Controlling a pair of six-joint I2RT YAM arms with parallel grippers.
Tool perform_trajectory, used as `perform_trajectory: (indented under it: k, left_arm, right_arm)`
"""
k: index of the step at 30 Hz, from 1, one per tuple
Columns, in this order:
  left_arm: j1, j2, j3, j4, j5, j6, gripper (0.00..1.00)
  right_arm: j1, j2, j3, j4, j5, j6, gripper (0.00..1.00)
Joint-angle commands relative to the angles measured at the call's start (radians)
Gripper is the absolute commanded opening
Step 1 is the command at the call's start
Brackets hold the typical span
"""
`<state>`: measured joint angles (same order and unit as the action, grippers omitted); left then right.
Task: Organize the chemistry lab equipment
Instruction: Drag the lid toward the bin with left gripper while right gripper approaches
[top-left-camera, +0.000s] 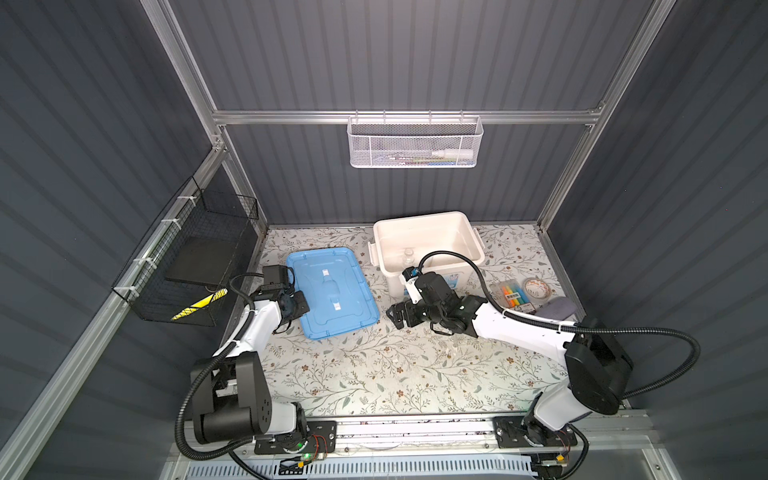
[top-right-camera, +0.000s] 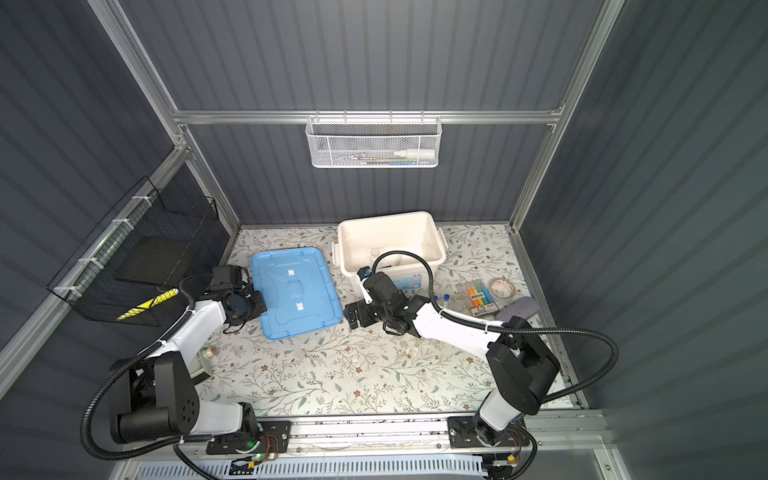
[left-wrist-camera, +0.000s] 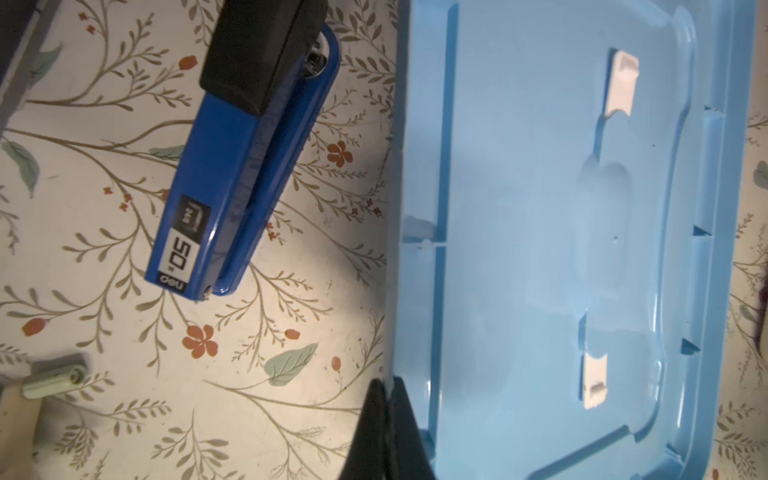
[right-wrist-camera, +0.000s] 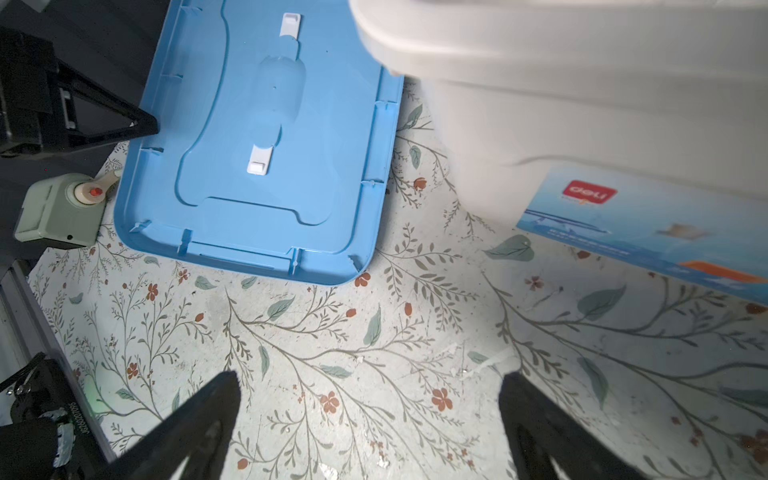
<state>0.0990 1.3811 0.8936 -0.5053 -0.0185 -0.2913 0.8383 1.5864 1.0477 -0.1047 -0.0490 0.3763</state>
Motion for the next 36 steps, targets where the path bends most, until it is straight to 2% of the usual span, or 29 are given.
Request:
perform_trajectory:
  k: [1, 36]
  left_arm:
    - [0.002, -0.050, 0.046, -0.023, 0.015, -0.015, 0.00]
    - [0.002, -0.291, 0.174, -0.154, 0.049, -0.052, 0.00]
  right_arm:
    - [-0.005, -0.025, 0.020, -0.012, -0.004, -0.012, 0.99]
    - [-0.031, -0.074, -0.008, 0.037, -0.039, -0.005, 0.99]
